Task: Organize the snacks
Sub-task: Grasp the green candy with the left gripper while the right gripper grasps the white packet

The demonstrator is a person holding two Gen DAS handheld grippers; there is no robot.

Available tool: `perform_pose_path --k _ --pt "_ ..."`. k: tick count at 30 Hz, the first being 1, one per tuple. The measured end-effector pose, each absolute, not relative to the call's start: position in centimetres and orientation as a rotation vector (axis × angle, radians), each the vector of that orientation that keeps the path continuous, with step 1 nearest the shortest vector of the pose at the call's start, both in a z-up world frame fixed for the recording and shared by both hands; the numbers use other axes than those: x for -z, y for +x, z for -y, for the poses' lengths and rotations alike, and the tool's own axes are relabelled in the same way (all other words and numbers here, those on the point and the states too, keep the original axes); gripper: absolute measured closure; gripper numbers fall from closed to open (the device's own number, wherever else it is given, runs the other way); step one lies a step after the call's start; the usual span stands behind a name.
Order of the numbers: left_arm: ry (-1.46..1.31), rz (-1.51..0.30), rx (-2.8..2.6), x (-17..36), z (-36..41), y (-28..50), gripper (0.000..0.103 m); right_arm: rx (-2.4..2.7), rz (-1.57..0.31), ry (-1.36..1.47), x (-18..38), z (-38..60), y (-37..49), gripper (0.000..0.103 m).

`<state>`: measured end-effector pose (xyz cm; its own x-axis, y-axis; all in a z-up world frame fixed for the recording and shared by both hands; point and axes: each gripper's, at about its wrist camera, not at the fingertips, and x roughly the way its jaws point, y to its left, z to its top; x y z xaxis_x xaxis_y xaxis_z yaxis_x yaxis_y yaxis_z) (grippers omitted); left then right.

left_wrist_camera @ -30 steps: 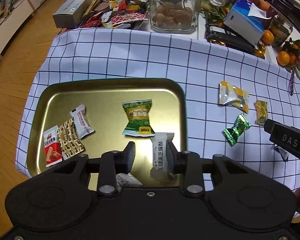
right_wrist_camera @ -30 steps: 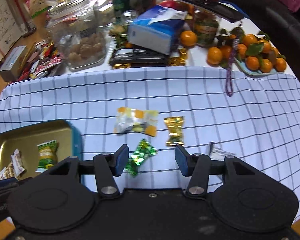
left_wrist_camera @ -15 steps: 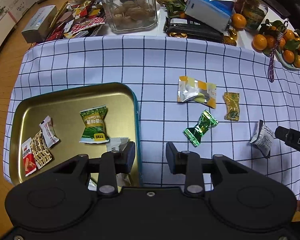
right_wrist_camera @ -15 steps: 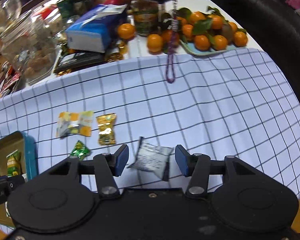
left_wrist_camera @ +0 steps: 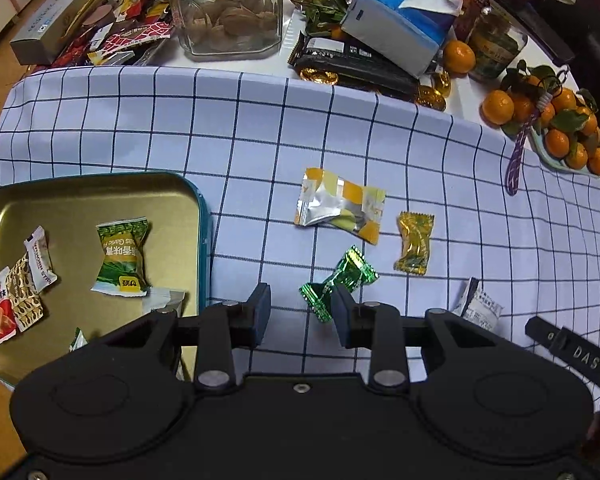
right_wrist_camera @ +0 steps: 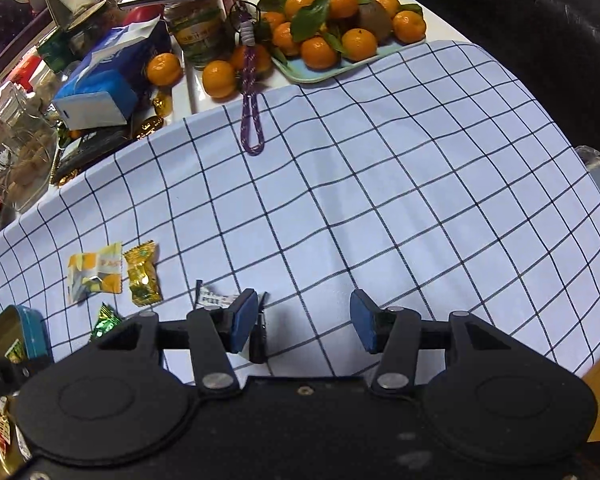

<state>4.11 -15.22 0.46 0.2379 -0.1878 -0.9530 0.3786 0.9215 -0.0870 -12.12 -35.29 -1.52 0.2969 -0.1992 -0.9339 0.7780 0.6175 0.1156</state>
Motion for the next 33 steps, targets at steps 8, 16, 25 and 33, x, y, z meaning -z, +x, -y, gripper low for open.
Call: perform_pose_path --k 8,16,25,33 --pt "0.146 -1.273 0.308 0.9 16.2 5.5 0.061 0.684 -1.090 0.645 1.8 35.1 -11.7 0.050" --pt "0.208 -1.291 0.362 2.1 17.6 4.7 0.061 0.656 -1.088 0.672 1.7 34.8 -10.6 0.050" --pt "0.317 -1.288 0.425 3.8 18.9 3.8 0.061 0.650 -1.095 0.688 1.7 34.9 -10.9 0.050" --pt "0.339 -1.295 0.432 5.0 19.7 3.6 0.061 0.644 -1.097 0.692 1.6 34.8 -11.2 0.050"
